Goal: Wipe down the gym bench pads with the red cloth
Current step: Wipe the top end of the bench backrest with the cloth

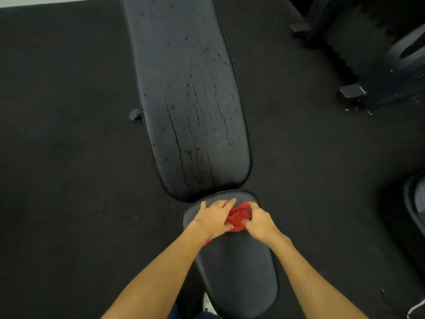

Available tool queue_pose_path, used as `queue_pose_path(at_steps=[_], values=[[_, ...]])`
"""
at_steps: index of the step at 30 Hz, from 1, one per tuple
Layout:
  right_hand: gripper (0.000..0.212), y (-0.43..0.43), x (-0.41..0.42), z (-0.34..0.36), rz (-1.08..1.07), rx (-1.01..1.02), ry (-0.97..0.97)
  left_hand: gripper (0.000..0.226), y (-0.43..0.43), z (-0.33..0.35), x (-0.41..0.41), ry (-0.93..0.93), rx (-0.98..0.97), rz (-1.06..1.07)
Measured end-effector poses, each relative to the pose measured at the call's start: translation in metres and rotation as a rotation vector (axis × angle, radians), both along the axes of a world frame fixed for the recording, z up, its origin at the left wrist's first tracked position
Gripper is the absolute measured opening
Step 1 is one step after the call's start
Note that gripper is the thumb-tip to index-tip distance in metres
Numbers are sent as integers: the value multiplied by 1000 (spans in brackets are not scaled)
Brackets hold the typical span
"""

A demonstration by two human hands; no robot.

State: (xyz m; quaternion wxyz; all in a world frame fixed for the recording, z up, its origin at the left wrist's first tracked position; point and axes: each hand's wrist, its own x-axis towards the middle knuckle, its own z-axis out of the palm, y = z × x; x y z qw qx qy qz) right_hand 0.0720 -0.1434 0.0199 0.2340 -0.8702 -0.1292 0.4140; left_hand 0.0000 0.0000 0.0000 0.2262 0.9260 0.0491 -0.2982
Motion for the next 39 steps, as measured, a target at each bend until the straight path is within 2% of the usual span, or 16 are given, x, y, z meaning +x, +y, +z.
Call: queue_pose_path(at_steps=[4, 5, 7, 9, 11, 14, 17, 21, 25, 33, 36, 39], values=[[59, 0, -8, -13, -121, -6, 30, 87, -13, -11, 1, 26, 116, -44], [62, -1, -9, -17, -171, -3, 47, 81, -16, -13, 2, 25, 163, -45], [65, -4, -11, -18, -263, 3, 94, 55, -18, -14, 3, -6, 251, -77], [67, -7, -13, -13, -291, 7, 139, 35, -14, -13, 2, -53, 251, -73], [67, -10, -15, -7, -318, 13, 183, 27, -8, -5, 3, -112, 111, 58], [60, -10, -13, 11, -401, 57, 201, 13, 4, 21, 5, -194, -238, 399], [48, -1, -9, 38, -493, 113, 210, 20, 21, 58, 2, -217, -405, 627], [30, 23, -5, 81, -617, 208, 234, 20, 51, 116, -4, -327, -541, 765], [27, 60, -4, 125, -646, 314, 282, 24, 87, 170, -8, -423, -639, 787], [31, 172, -33, 224, -678, 500, 231, 23, 172, 287, -29, -621, -644, 749], [33, 206, -39, 252, -727, 524, 163, 24, 201, 333, -34, -659, -639, 729], [41, 234, -44, 270, -715, 513, 194, 27, 225, 368, -38, -670, -641, 723]])
